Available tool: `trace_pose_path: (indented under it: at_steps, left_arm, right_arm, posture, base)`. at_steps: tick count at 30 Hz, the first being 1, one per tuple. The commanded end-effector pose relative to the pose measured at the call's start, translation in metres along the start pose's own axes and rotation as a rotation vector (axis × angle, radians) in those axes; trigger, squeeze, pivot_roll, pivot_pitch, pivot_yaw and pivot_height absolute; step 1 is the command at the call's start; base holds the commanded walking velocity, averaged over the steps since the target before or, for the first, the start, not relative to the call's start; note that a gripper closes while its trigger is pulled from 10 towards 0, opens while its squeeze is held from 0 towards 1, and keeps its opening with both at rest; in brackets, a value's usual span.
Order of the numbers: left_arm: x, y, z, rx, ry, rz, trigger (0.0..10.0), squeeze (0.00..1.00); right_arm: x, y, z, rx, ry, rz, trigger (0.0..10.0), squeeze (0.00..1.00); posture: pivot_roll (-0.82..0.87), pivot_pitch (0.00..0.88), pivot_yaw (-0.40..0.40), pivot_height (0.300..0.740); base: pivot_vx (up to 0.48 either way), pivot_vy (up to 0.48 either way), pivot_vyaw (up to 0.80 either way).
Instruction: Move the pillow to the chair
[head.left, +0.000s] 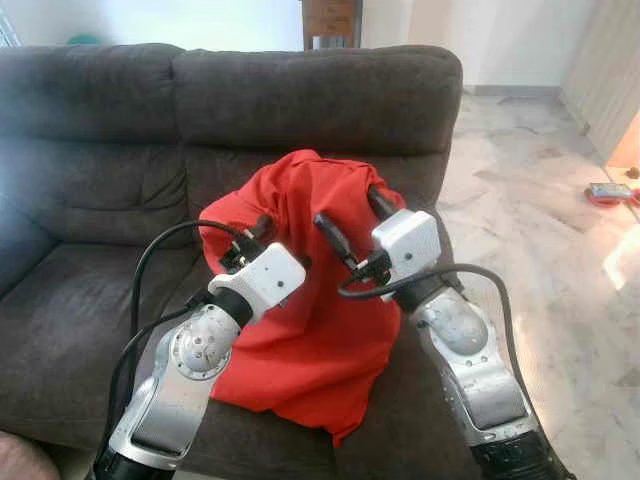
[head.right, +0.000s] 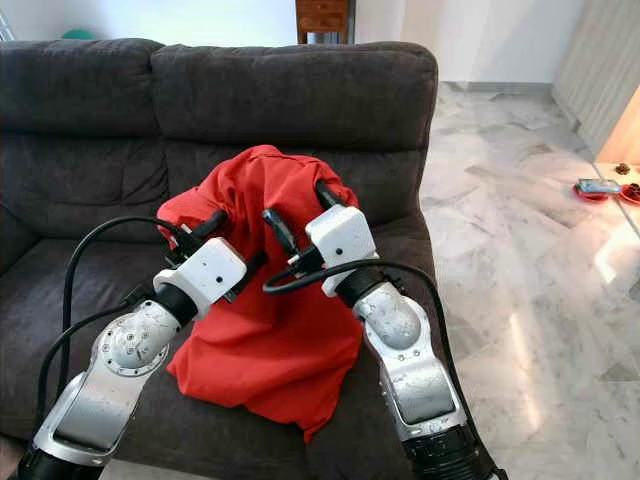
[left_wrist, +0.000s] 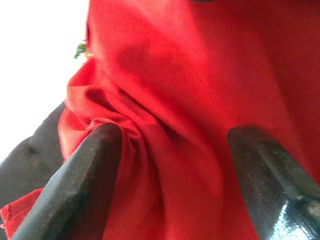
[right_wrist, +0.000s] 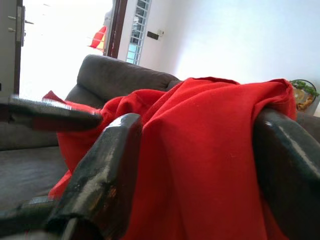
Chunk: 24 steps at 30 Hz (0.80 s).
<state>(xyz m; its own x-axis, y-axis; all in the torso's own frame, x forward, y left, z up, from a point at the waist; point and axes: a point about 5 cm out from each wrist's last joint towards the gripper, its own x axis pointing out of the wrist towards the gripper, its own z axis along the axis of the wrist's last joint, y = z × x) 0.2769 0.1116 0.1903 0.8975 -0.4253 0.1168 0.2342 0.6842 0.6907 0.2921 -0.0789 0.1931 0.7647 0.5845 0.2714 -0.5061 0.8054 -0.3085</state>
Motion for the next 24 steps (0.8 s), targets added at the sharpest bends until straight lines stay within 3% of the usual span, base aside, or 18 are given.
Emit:
trace_pose_path:
  at_steps: [1, 4, 9, 10, 11, 12, 17, 22, 24]
  left_arm:
    - [0.004, 0.012, 0.007, 0.050, -0.030, 0.068, 10.0, 0.00]
    - [0.005, 0.034, 0.016, 0.076, -0.070, 0.228, 10.0, 0.00]
    - [0.003, 0.048, 0.022, 0.102, -0.093, 0.331, 10.0, 0.00]
    - [0.004, 0.047, 0.022, 0.105, -0.092, 0.328, 10.0, 0.00]
    - [0.004, 0.047, 0.022, 0.105, -0.092, 0.328, 10.0, 0.00]
    - [0.004, 0.046, 0.021, 0.100, -0.092, 0.324, 10.0, 0.00]
    - [0.005, 0.039, 0.020, 0.085, -0.089, 0.307, 10.0, 0.00]
    - [0.006, 0.031, 0.015, 0.056, -0.071, 0.276, 10.0, 0.00]
    - [0.004, 0.029, 0.009, 0.040, -0.048, 0.264, 10.0, 0.00]
  right_arm:
    - [0.003, 0.008, 0.009, -0.003, -0.048, 0.046, 10.0, 1.00]
    - [0.003, 0.009, 0.009, 0.000, -0.050, 0.052, 10.0, 1.00]
    - [0.003, 0.009, 0.009, -0.004, -0.054, 0.060, 10.0, 1.00]
    - [0.003, 0.009, 0.009, -0.017, -0.053, 0.055, 10.0, 0.40]
    - [0.003, 0.009, 0.009, -0.017, -0.053, 0.055, 10.0, 0.40]
    - [0.004, 0.008, 0.009, -0.033, -0.050, 0.046, 10.0, 0.00]
    - [0.004, -0.002, 0.006, -0.086, -0.027, -0.026, 10.0, 0.00]
    - [-0.007, -0.049, -0.012, -0.150, 0.104, -0.339, 10.0, 0.00]
    - [-0.011, -0.056, -0.017, -0.133, 0.116, -0.383, 10.0, 0.00]
  posture:
    - [0.02, 0.037, 0.025, 0.740]
    - [0.02, 0.037, 0.025, 0.740]
    - [0.02, 0.035, 0.027, 0.740]
    - [0.02, 0.035, 0.027, 0.740]
    - [0.02, 0.035, 0.027, 0.740]
    - [0.02, 0.035, 0.027, 0.740]
    - [0.01, 0.029, 0.025, 0.740]
    - [0.01, 0.027, 0.024, 0.740]
    - [0.01, 0.027, 0.024, 0.740]
  base:
    - [0.000, 0.000, 0.00]
    - [0.000, 0.000, 0.00]
    - [0.000, 0.000, 0.00]
    - [0.000, 0.000, 0.00]
    - [0.000, 0.000, 0.00]
    - [0.000, 0.000, 0.00]
    - [0.000, 0.000, 0.00]
    - [0.000, 0.000, 0.00]
    - [0.000, 0.000, 0.00]
